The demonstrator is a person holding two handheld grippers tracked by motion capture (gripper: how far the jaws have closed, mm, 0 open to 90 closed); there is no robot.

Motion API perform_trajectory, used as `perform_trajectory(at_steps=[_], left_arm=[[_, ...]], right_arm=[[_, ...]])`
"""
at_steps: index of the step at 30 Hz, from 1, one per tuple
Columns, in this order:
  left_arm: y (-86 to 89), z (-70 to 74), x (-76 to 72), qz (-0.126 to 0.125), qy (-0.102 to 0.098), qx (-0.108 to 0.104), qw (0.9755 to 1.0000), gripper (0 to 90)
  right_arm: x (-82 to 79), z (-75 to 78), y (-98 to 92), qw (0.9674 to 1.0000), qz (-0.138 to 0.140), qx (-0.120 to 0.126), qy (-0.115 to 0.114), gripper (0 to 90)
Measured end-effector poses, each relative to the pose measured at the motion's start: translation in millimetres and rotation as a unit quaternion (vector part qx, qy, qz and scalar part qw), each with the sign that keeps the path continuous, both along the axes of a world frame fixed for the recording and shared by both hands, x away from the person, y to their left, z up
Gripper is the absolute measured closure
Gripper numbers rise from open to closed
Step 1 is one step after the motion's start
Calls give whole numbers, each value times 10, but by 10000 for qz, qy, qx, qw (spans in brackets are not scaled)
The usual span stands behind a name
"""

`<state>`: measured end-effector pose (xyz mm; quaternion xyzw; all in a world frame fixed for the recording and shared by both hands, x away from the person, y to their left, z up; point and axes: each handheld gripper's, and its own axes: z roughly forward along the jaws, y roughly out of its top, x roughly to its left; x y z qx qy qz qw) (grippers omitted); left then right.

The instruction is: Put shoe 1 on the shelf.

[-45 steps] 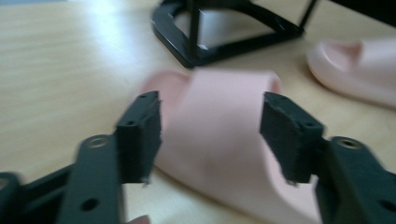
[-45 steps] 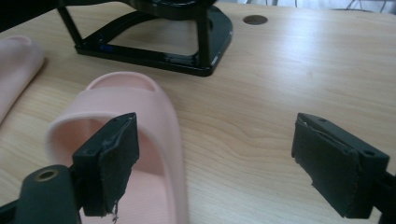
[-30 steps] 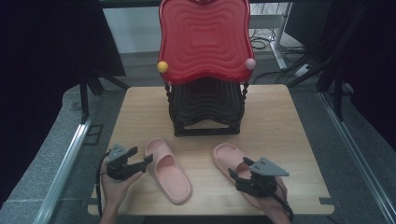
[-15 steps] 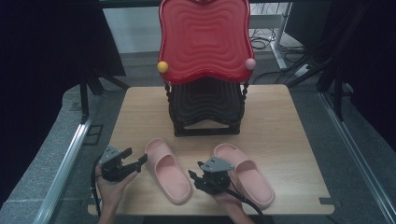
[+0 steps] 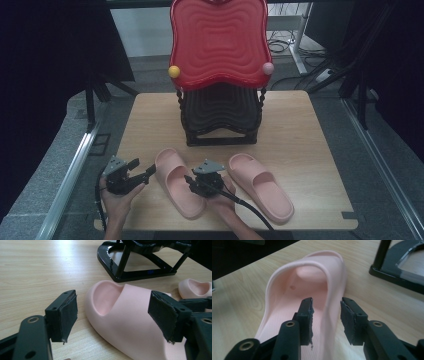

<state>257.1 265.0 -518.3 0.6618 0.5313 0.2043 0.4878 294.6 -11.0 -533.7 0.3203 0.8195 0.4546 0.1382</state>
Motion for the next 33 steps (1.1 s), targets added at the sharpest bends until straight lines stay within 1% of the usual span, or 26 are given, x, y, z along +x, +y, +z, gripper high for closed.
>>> perform_trajectory(at_steps=[1, 5, 8, 11, 13, 14, 16, 17, 21, 23, 27, 31, 33], left_arm=[[-1, -1, -1, -19, 3, -9, 10000, 239], [-16, -6, 2, -44, 18, -3, 10000, 235], [-13, -5, 2, -52, 18, -14, 10000, 235], [-4, -2, -3, -33, 1, -19, 10000, 234], [0, -1, -5, -29, -1, -25, 10000, 235], [9, 3, -8, -17, 1, -42, 10000, 235], [15, 4, -7, -29, 2, -77, 10000, 234], [26, 6, -7, -49, 15, -138, 9999, 232], [44, 13, -13, -13, 27, -184, 9998, 233], [63, 18, -18, 23, 23, -206, 9998, 233], [111, 23, -24, 93, 21, -258, 9996, 234], [146, 30, -35, 142, 7, -282, 9995, 235], [176, 39, -46, 189, 5, -313, 9993, 235]], right_arm=[[41, -16, 67, 10000, -20, -42, 14, 653], [105, -52, 153, 9999, -153, -67, 2, 699], [131, -93, 202, 9997, -236, -81, 29, 726], [140, -133, 238, 9992, -357, -155, -14, 753], [147, -151, 246, 9991, -389, -160, 8, 758], [145, -179, 258, 9988, -466, -178, -26, 764], [131, -178, 267, 9986, -480, -188, -89, 780], [125, -179, 269, 9985, -501, -181, -121, 796], [104, -181, 265, 9988, -455, -124, -133, 815], [81, -173, 259, 9989, -422, -110, -178, 824], [24, -98, 205, 9986, -413, -46, -327, 831], [-38, 3, 112, 9979, -463, 114, -435, 831], [-68, 63, 72, 9971, -505, 189, -534, 831]])
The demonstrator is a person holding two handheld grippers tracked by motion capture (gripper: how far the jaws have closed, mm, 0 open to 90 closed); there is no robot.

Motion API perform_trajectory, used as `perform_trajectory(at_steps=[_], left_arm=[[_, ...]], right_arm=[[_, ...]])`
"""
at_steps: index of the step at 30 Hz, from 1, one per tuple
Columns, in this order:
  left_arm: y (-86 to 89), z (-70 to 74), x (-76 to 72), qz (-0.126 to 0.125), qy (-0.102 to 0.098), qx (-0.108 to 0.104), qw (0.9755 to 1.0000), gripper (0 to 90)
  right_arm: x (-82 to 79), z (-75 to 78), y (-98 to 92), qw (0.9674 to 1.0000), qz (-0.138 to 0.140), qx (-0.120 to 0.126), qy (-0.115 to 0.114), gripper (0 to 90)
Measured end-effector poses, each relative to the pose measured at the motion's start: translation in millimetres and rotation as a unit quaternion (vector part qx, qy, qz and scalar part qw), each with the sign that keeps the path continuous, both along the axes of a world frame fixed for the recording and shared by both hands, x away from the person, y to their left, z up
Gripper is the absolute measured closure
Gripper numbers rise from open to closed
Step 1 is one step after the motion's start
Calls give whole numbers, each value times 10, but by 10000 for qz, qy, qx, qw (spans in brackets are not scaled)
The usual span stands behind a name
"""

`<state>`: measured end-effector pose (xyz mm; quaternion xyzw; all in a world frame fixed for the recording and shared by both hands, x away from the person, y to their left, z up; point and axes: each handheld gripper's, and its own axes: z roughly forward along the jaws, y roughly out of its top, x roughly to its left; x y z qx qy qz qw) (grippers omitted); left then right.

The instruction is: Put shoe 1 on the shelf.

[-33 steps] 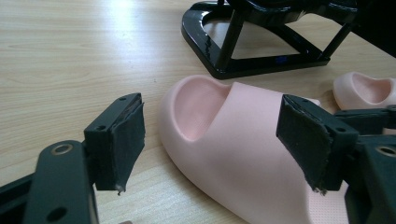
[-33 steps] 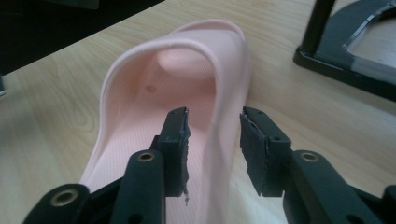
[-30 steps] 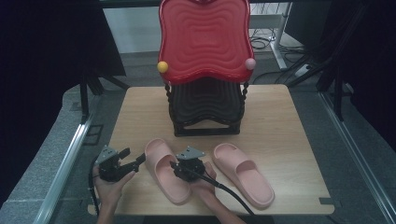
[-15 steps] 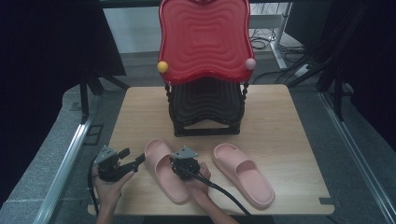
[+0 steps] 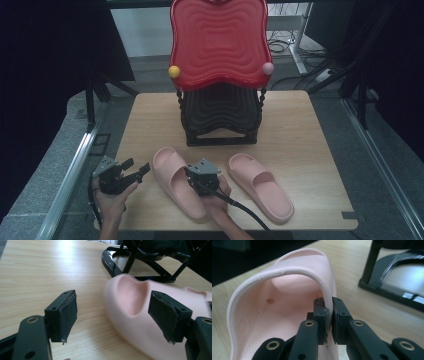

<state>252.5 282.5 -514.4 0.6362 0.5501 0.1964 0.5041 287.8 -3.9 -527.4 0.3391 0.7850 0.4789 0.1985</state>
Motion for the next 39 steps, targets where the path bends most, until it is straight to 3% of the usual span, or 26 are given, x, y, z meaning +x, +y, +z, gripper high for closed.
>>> perform_trajectory(at_steps=[8, 15, 20, 26, 28, 32, 33, 39], left_arm=[[-27, -7, 6, -10, 10, -9, 10000, 235], [-53, -12, 12, -43, 34, 3, 10000, 235], [-81, -20, 17, -65, 48, 31, 10000, 235], [-94, -31, 20, -83, 76, 18, 9999, 235], [-105, -54, 27, -96, 120, 28, 9999, 235], [-120, -59, 30, -110, 125, 35, 9999, 235], [-122, -54, 27, -120, 119, 33, 9999, 235], [-125, -55, 28, -127, 117, 30, 9998, 235]], right_arm=[[-110, 227, -241, 9984, -198, 328, -406, 830], [-241, 373, -492, 9942, -399, 693, -715, 831], [-309, 481, -670, 9891, -576, 913, -1002, 831], [-324, 577, -812, 9835, -741, 1139, -1194, 830], [-338, 642, -875, 9787, -856, 1297, -1343, 830], [-345, 714, -928, 9748, -929, 1405, -1459, 830], [-359, 769, -955, 9723, -962, 1462, -1547, 831], [-358, 940, -996, 9652, -1066, 1564, -1806, 831]])
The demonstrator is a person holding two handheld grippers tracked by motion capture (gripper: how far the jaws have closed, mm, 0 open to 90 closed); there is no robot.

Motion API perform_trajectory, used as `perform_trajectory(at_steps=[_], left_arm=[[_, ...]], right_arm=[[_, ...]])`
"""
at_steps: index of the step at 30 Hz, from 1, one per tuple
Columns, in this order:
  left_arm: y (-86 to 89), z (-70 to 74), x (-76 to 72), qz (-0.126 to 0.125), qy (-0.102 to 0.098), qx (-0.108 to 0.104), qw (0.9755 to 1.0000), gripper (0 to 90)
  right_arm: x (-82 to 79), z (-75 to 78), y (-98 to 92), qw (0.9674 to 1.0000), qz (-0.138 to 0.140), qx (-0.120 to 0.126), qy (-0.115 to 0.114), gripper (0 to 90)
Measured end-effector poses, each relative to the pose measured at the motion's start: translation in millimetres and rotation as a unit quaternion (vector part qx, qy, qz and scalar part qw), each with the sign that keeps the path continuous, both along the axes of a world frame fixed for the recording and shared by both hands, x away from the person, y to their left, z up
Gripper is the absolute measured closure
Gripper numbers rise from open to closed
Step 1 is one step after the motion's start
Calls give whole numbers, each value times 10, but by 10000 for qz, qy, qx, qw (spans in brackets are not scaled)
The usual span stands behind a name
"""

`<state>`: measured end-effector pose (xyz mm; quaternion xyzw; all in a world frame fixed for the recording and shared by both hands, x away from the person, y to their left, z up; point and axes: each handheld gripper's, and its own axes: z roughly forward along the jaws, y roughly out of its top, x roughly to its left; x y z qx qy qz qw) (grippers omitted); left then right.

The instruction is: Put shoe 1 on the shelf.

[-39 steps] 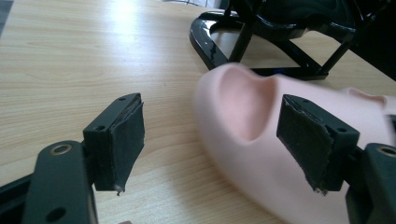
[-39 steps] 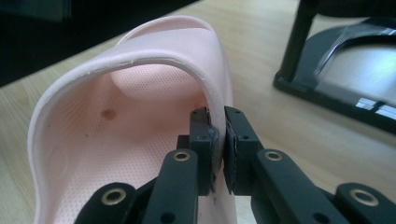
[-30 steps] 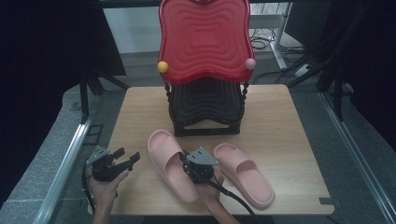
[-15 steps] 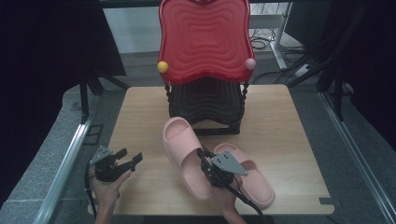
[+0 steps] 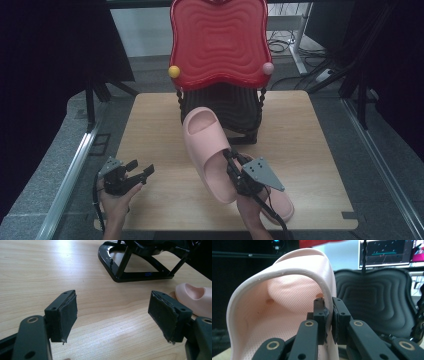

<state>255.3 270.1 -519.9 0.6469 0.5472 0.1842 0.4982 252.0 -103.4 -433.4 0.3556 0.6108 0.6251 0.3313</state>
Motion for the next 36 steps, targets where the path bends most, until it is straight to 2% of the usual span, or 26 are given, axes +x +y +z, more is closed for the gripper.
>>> perform_trajectory(at_steps=[5, 6, 9, 11, 14, 20, 26, 27, 36], left_arm=[[-10, -7, 5, -14, 6, 1, 10000, 234], [-7, -6, 4, -25, 8, -21, 10000, 234], [-3, -1, 2, -52, 1, -94, 9999, 234], [-7, 9, -5, -41, -35, -64, 10000, 234], [-19, 21, -10, -61, -62, -20, 10000, 234], [-50, 45, -21, -121, -129, -7, 9998, 234], [-80, 38, -16, -123, -118, 112, 9998, 231], [-86, 34, -12, -130, -104, 139, 9998, 230], [-93, 32, -7, -179, -95, 111, 9997, 228]], right_arm=[[30, 141, -2, 9999, -46, 26, -157, 831], [42, 214, 3, 9997, -85, 38, -243, 831], [62, 308, 14, 9992, -149, 41, -369, 831], [72, 337, 15, 9990, -163, 41, -408, 831], [97, 468, 22, 9983, -190, 75, -550, 831], [146, 662, 42, 9973, -216, 124, -689, 831], [204, 814, 79, 9966, -270, 85, -772, 831], [236, 882, 91, 9963, -281, 54, -815, 831], [439, 1147, 131, 9960, -397, 46, -802, 831]])
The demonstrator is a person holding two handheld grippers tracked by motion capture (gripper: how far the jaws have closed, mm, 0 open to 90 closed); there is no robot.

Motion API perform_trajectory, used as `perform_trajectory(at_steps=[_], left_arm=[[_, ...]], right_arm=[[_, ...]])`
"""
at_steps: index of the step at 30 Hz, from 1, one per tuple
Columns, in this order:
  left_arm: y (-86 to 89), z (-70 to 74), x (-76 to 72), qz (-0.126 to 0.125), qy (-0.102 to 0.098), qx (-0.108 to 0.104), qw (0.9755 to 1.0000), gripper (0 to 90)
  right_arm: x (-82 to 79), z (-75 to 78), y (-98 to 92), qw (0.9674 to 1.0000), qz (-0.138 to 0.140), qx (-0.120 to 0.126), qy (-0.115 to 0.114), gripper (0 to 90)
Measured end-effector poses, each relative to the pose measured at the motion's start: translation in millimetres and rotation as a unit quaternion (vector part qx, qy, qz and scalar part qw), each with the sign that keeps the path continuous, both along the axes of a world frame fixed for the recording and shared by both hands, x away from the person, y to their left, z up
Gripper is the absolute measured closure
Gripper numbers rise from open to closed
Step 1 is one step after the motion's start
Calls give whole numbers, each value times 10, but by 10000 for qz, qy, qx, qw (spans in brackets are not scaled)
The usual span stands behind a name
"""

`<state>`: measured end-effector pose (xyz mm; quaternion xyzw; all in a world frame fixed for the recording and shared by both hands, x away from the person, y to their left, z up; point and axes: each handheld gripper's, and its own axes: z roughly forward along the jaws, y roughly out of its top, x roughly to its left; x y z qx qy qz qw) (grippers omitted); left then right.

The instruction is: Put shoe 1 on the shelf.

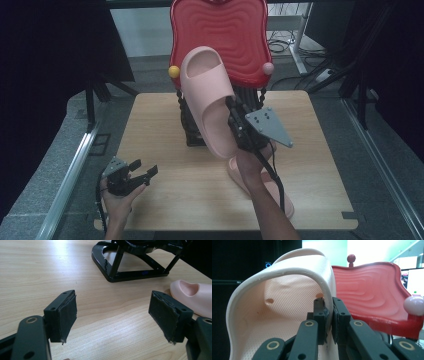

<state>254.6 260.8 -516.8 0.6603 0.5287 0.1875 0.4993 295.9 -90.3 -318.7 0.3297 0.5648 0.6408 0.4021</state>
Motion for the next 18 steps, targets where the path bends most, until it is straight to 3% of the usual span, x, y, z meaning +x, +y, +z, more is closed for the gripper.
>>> perform_trajectory(at_steps=[18], left_arm=[[-11, -7, 10, -41, 29, -16, 10000, 227]], right_arm=[[372, 305, 138, 9998, -130, -68, 131, 831]])
